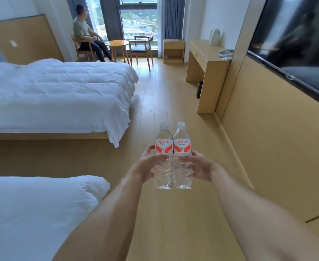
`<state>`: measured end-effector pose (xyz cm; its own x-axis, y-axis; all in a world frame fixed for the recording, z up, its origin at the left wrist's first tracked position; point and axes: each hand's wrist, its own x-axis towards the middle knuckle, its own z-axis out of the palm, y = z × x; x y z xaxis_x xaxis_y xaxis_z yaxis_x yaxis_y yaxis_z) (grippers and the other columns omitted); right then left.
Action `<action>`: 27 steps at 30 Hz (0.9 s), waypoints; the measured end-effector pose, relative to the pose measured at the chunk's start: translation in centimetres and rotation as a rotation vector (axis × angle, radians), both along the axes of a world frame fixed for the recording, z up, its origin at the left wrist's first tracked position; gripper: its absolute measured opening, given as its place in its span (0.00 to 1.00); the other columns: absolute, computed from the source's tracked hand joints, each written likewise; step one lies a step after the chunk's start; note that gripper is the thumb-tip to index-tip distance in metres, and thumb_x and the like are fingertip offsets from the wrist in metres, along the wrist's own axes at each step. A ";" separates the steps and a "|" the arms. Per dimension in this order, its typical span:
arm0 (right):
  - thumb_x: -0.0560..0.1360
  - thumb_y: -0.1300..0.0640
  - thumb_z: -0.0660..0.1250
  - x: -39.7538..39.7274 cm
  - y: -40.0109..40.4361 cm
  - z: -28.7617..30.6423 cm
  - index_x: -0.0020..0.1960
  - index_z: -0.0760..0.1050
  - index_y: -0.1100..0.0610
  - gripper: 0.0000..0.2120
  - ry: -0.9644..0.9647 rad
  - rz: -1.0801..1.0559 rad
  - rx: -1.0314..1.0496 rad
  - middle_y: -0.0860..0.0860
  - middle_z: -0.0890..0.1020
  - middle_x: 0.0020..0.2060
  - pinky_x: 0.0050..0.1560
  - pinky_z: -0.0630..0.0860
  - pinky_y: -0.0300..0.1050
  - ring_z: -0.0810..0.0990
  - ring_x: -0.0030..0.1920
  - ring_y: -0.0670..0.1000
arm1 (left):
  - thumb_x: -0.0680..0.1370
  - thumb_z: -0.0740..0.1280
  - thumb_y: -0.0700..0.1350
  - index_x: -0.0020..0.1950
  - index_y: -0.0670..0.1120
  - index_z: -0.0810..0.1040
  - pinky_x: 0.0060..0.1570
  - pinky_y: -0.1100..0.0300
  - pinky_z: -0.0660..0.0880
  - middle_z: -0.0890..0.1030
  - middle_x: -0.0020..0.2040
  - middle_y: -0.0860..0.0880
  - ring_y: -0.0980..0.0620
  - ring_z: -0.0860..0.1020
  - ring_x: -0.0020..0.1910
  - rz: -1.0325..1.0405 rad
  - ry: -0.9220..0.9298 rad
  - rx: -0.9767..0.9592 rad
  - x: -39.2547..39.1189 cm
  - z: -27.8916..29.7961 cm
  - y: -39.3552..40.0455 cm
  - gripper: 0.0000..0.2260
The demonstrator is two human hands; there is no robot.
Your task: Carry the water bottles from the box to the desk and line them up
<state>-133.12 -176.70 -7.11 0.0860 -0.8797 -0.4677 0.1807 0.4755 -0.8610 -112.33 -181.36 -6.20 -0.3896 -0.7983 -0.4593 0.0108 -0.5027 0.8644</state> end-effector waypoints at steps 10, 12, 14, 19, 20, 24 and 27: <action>0.63 0.56 0.79 -2.8 -16.7 -1.5 0.65 0.76 0.53 0.32 0.003 -0.011 -0.003 0.53 0.86 0.55 0.57 0.80 0.57 0.85 0.54 0.56 | 0.73 0.75 0.37 0.72 0.53 0.69 0.52 0.41 0.79 0.83 0.60 0.40 0.39 0.82 0.58 0.028 0.022 -0.016 -2.9 -1.0 -16.7 0.31; 0.63 0.56 0.79 -3.3 -20.7 -2.0 0.66 0.75 0.53 0.32 0.012 -0.026 0.000 0.54 0.85 0.56 0.59 0.79 0.58 0.84 0.56 0.57 | 0.74 0.75 0.37 0.73 0.53 0.69 0.59 0.36 0.77 0.82 0.60 0.40 0.39 0.81 0.59 0.012 0.023 -0.022 -3.5 -1.5 -20.9 0.30; 0.63 0.56 0.79 -3.8 -24.8 -2.3 0.67 0.75 0.53 0.33 0.025 -0.052 0.003 0.55 0.84 0.58 0.59 0.79 0.58 0.83 0.57 0.58 | 0.74 0.74 0.37 0.73 0.53 0.68 0.61 0.34 0.75 0.82 0.61 0.40 0.39 0.81 0.60 -0.016 0.026 -0.026 -4.1 -2.0 -25.3 0.30; 0.65 0.57 0.79 -4.7 -34.7 -2.0 0.67 0.74 0.53 0.32 0.054 -0.079 0.040 0.55 0.83 0.60 0.63 0.77 0.62 0.82 0.58 0.59 | 0.74 0.74 0.36 0.72 0.52 0.68 0.62 0.33 0.73 0.82 0.62 0.40 0.38 0.81 0.61 -0.067 0.032 0.013 -4.8 -1.9 -35.8 0.30; 0.65 0.57 0.79 -4.8 -36.5 -1.9 0.67 0.75 0.53 0.32 0.056 -0.095 0.041 0.55 0.84 0.59 0.63 0.77 0.62 0.82 0.58 0.59 | 0.74 0.74 0.36 0.72 0.52 0.68 0.61 0.33 0.74 0.82 0.62 0.40 0.38 0.81 0.60 -0.081 0.034 0.015 -5.0 -1.9 -37.9 0.30; 0.69 0.59 0.78 -5.5 -42.7 -1.2 0.66 0.75 0.52 0.27 0.056 -0.121 0.045 0.54 0.84 0.57 0.60 0.78 0.60 0.82 0.55 0.58 | 0.73 0.75 0.36 0.73 0.52 0.68 0.57 0.38 0.77 0.81 0.62 0.39 0.38 0.81 0.60 -0.126 0.037 0.012 -6.0 -1.6 -45.0 0.32; 0.71 0.60 0.76 -6.7 -46.8 -1.1 0.66 0.74 0.52 0.24 0.057 -0.156 0.046 0.54 0.83 0.57 0.60 0.77 0.61 0.81 0.54 0.58 | 0.73 0.75 0.36 0.73 0.52 0.68 0.52 0.40 0.77 0.82 0.61 0.39 0.38 0.81 0.60 -0.137 0.047 0.018 -7.4 -1.6 -49.6 0.32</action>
